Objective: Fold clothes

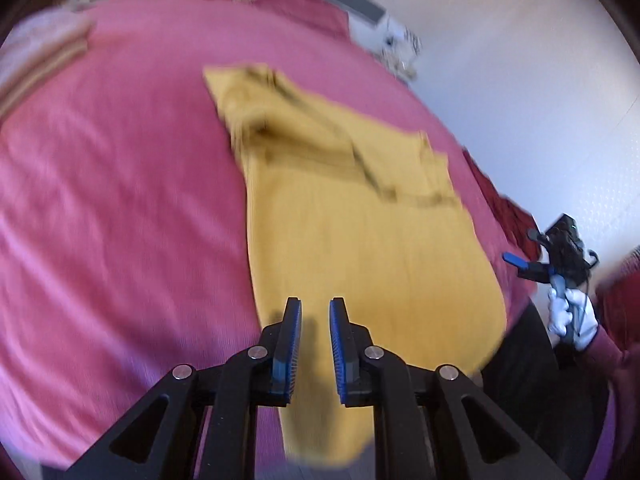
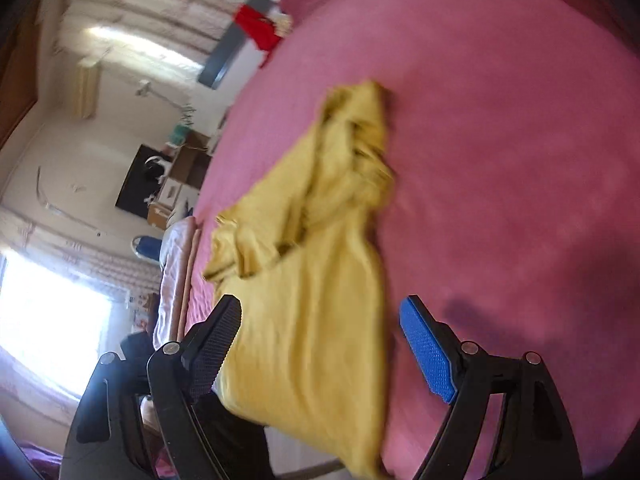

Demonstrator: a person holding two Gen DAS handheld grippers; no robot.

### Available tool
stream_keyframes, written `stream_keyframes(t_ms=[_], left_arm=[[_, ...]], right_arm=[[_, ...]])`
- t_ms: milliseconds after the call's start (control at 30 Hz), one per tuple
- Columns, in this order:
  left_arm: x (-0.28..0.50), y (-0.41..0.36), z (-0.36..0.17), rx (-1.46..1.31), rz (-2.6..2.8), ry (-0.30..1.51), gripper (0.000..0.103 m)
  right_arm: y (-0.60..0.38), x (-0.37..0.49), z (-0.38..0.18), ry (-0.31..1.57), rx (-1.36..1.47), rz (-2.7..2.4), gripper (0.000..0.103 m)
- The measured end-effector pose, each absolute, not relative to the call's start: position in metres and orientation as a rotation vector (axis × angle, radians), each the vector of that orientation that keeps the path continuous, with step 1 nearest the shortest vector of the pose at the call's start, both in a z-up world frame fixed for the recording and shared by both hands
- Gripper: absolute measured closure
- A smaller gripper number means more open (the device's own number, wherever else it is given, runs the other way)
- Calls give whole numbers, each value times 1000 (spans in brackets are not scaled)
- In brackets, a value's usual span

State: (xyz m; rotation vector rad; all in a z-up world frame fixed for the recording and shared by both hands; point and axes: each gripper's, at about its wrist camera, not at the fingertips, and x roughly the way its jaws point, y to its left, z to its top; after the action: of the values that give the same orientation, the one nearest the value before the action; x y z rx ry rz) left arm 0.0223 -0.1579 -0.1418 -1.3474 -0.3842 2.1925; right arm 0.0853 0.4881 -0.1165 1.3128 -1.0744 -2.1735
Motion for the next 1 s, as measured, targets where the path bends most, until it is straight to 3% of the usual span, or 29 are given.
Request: stream_keyframes(t_ms=[133,267,633,867,1000], left_arm=[[26,-172,-151,-1408,2083,-514,90],[20,-167,-178,-1544,1886,-585,90],[29,-157,-181,-1562,1734,-466,90],[29,-146,-185,-1530,1611,-485,89],[38,-126,-187,-1543,1460,-410,89]], right_arm=[[500,109,-158,-1272,1394,-2020,20],[480,105,-168,-1217,1445,-1884,20],[417,104,-193,-844,1715,-1630,20],[368,101,-219,-537,1881,-1506,20],[362,107,-221,-463,1884,-1456,20]])
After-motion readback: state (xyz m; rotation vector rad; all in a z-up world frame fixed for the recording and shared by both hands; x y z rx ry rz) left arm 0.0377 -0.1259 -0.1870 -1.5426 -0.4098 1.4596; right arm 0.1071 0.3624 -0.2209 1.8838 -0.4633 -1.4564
